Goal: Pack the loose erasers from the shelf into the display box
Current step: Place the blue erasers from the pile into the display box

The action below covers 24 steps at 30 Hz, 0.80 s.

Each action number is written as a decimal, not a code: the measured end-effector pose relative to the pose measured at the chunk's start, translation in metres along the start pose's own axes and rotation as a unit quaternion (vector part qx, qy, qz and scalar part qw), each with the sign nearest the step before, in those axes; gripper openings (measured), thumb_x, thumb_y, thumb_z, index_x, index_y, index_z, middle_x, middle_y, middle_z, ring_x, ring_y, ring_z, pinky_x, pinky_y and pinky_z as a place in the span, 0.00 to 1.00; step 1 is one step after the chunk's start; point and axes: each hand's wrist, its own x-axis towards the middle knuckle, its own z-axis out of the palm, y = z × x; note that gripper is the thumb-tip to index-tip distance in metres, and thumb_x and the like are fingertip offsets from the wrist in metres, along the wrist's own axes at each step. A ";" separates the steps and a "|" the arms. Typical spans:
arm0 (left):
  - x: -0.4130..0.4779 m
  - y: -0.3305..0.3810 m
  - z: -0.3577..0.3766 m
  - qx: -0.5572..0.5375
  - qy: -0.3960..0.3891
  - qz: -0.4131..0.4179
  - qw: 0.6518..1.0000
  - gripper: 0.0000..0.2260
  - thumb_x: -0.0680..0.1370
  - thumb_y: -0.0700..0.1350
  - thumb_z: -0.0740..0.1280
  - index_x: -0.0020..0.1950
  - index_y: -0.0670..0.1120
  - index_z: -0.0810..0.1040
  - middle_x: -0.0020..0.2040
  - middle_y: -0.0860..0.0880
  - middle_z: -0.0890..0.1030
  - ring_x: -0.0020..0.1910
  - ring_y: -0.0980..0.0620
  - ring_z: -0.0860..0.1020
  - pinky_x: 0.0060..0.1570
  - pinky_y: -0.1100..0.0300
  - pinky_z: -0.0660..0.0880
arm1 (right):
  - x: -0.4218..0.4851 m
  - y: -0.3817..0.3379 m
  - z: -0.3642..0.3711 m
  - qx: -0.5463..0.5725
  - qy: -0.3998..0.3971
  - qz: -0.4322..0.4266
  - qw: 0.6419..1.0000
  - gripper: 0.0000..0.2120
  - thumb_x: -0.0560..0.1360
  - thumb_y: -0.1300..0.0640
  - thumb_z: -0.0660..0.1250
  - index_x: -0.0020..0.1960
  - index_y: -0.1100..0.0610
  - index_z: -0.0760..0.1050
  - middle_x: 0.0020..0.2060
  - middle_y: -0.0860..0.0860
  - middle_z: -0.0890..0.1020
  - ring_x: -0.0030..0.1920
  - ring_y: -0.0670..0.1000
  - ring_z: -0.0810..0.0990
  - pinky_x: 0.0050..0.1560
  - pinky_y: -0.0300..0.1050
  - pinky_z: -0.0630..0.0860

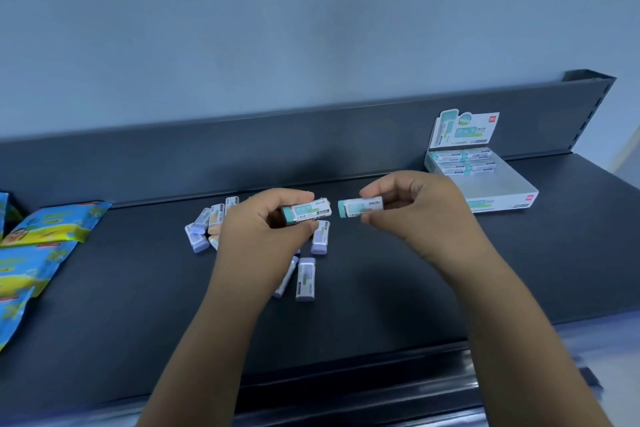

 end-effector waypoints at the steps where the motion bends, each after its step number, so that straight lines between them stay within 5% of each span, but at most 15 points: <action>1: 0.000 0.000 0.002 0.000 0.000 0.005 1.000 0.14 0.73 0.35 0.75 0.50 0.54 0.86 0.43 0.53 0.86 0.39 0.54 0.82 0.35 0.69 0.75 | -0.001 0.002 -0.003 0.003 0.003 0.000 1.000 0.11 0.68 0.66 0.79 0.46 0.52 0.85 0.39 0.49 0.87 0.38 0.48 0.85 0.45 0.42 0.81; 4: -0.002 0.005 0.013 -0.016 -0.004 0.015 1.000 0.13 0.73 0.35 0.75 0.50 0.53 0.86 0.42 0.54 0.86 0.37 0.60 0.80 0.35 0.68 0.76 | -0.003 0.006 -0.014 0.037 -0.007 0.003 0.999 0.12 0.69 0.68 0.78 0.48 0.54 0.84 0.39 0.52 0.87 0.41 0.52 0.87 0.48 0.43 0.83; 8: -0.004 0.015 0.039 -0.036 -0.013 0.012 0.999 0.10 0.72 0.39 0.77 0.49 0.53 0.86 0.41 0.52 0.85 0.38 0.58 0.80 0.39 0.54 0.82 | 0.003 0.014 -0.039 0.019 0.010 -0.007 1.000 0.11 0.69 0.64 0.79 0.47 0.51 0.85 0.39 0.50 0.87 0.42 0.51 0.87 0.48 0.44 0.83; 12: -0.007 0.028 0.085 -0.067 -0.024 0.036 0.997 0.11 0.72 0.37 0.77 0.50 0.51 0.86 0.43 0.56 0.86 0.40 0.61 0.81 0.41 0.66 0.76 | 0.015 0.032 -0.078 -0.067 0.024 -0.033 0.997 0.11 0.68 0.61 0.80 0.45 0.48 0.84 0.38 0.48 0.86 0.39 0.49 0.84 0.45 0.42 0.81; 19: -0.010 0.047 0.182 -0.031 -0.012 0.020 0.999 0.13 0.72 0.34 0.76 0.48 0.52 0.86 0.40 0.55 0.86 0.38 0.61 0.80 0.40 0.66 0.75 | 0.039 0.069 -0.177 -0.149 0.005 -0.077 0.986 0.11 0.68 0.60 0.80 0.46 0.48 0.85 0.37 0.48 0.84 0.39 0.49 0.82 0.43 0.39 0.77; 24: -0.002 0.061 0.223 0.007 0.006 0.020 1.000 0.13 0.73 0.33 0.75 0.47 0.52 0.86 0.41 0.57 0.87 0.39 0.62 0.83 0.42 0.68 0.78 | 0.056 0.084 -0.226 -0.143 -0.004 -0.072 0.987 0.10 0.69 0.60 0.79 0.47 0.48 0.84 0.39 0.49 0.85 0.40 0.49 0.85 0.48 0.48 0.83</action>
